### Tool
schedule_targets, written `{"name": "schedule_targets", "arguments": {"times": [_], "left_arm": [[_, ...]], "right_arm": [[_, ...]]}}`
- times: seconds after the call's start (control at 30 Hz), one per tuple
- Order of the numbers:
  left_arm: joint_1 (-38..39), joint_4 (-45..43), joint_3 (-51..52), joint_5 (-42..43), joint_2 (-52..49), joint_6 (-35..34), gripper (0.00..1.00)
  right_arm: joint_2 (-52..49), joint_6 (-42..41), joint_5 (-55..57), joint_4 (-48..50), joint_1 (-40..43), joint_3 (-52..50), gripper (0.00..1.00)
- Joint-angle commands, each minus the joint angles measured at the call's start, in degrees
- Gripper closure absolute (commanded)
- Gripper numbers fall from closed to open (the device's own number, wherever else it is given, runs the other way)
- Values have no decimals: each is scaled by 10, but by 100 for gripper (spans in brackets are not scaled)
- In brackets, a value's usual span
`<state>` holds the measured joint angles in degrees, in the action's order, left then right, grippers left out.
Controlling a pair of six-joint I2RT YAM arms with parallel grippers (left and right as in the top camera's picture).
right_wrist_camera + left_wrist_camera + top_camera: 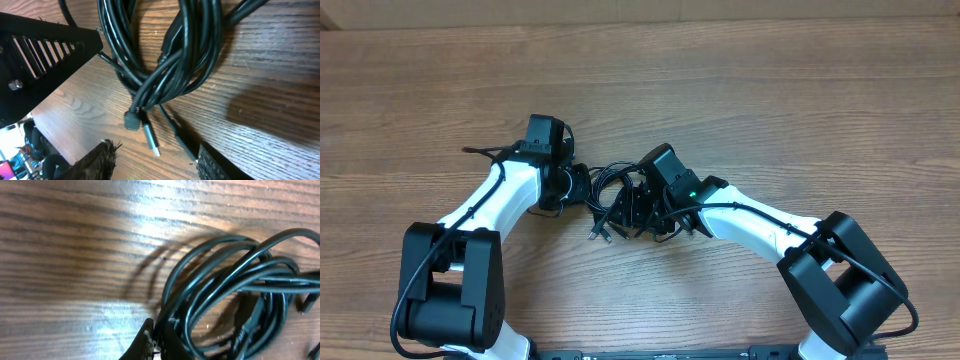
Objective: Untangle cables
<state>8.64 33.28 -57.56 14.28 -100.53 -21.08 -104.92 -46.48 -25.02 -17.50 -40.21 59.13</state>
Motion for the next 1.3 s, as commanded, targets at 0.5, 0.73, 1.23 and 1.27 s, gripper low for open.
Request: {"name": "schedule_targets", "arguments": {"times": [0.5, 0.73, 1.23, 1.27], "left_arm": [[2, -20, 24, -11, 5, -8, 91], [2, -25, 24, 17, 5, 33, 86], [0, -38, 24, 90, 5, 123, 21], [0, -38, 24, 86, 5, 123, 21]], "right_arm": [[-10, -65, 40, 44, -30, 1, 46], [-12, -94, 127, 54, -43, 1, 59], [-16, -101, 116, -6, 17, 1, 83], [-16, -96, 102, -15, 28, 1, 87]]}}
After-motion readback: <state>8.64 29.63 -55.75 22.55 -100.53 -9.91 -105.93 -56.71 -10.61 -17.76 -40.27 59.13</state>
